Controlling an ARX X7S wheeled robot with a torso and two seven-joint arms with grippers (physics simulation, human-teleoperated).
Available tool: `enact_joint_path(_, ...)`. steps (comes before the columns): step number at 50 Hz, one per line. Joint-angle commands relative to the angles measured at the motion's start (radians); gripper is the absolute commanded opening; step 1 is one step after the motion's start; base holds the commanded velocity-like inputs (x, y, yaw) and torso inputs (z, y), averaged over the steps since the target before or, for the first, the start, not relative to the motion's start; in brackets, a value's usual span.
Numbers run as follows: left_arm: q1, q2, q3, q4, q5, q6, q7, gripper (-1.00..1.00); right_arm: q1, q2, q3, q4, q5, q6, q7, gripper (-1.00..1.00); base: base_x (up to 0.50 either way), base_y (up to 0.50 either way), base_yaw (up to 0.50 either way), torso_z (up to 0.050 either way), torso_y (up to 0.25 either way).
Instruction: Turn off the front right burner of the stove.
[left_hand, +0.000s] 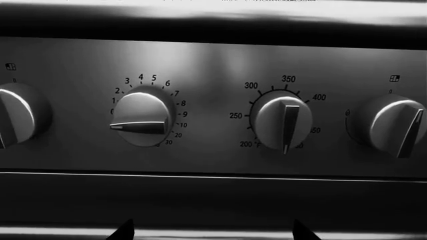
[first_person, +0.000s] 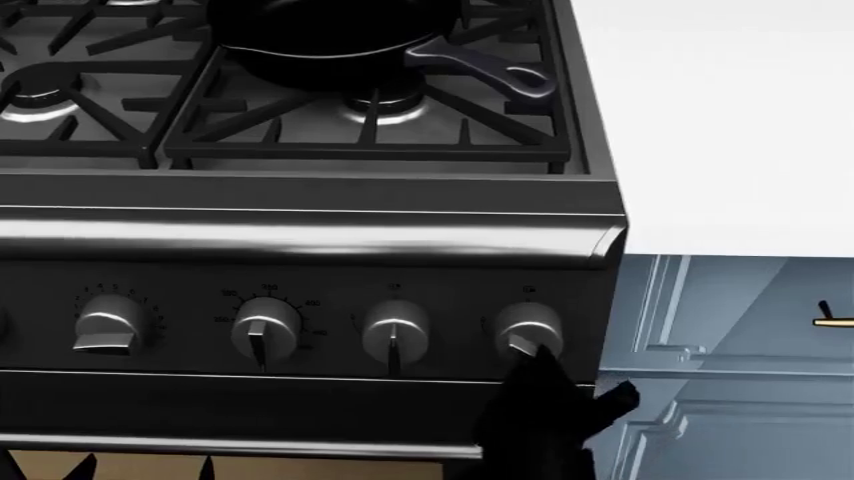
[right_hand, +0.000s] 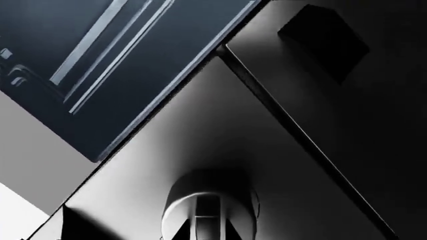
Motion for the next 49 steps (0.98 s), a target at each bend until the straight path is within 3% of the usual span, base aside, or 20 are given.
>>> enact_joint_path(1, -0.002, -0.003, 0.003, 0.004, -0.002, -0.004, -0.004, 1.0, -0.003, 0.008, 0.0, -0.043, 0.248, -0.076, -0.083, -1.0, 0.0, 0.0, 0.0, 0.0, 0.0)
enact_joint_path(23, -0.001, -0.008, 0.01, 0.0, -0.004, 0.001, -0.007, 1.0, 0.018, 0.005, -0.018, -0.086, 0.73, -0.154, -0.171, -1.0, 0.0, 0.0, 0.0, 0.0, 0.0)
enact_joint_path(33, -0.003, -0.009, 0.012, -0.002, -0.003, 0.004, -0.01, 1.0, 0.035, 0.0, 0.179, -0.077, 0.74, -0.151, -0.009, -1.0, 0.0, 0.0, 0.0, 0.0, 0.0)
enact_joint_path(38, -0.003, -0.01, 0.014, -0.001, -0.003, 0.005, -0.011, 1.0, 0.127, 0.0, 0.285, 0.105, 0.74, -0.063, 0.075, -1.0, 0.0, 0.0, 0.0, 0.0, 0.0)
enact_joint_path(40, -0.004, -0.01, 0.015, -0.002, -0.003, 0.005, -0.011, 1.0, 0.232, 0.0, 0.337, 0.364, 0.74, 0.085, 0.109, -1.0, 0.0, 0.0, 0.0, 0.0, 0.0)
enact_joint_path(41, -0.003, -0.011, 0.015, -0.002, -0.003, 0.006, -0.011, 1.0, 0.382, 0.0, 0.356, 0.514, 0.74, 0.235, 0.098, -1.0, 0.0, 0.0, 0.0, 0.0, 0.0)
enact_joint_path(42, -0.004, -0.011, 0.015, -0.002, -0.004, 0.005, -0.012, 1.0, 0.393, 0.0, 0.367, 0.664, 0.74, 0.357, 0.102, -1.0, 0.0, 0.0, 0.0, 0.0, 0.0)
enact_joint_path(43, -0.003, -0.011, 0.015, -0.002, -0.004, 0.006, -0.012, 1.0, 0.397, 0.0, 0.394, 0.801, 0.74, 0.349, 0.122, -1.0, 0.0, 0.0, 0.0, 0.0, 0.0)
enact_joint_path(49, 0.0, -0.014, 0.016, 0.002, -0.005, 0.007, -0.014, 1.0, 0.42, 0.0, 0.495, 0.802, 0.74, 0.304, 0.178, -1.0, 0.0, 0.0, 0.0, 0.0, 0.0)
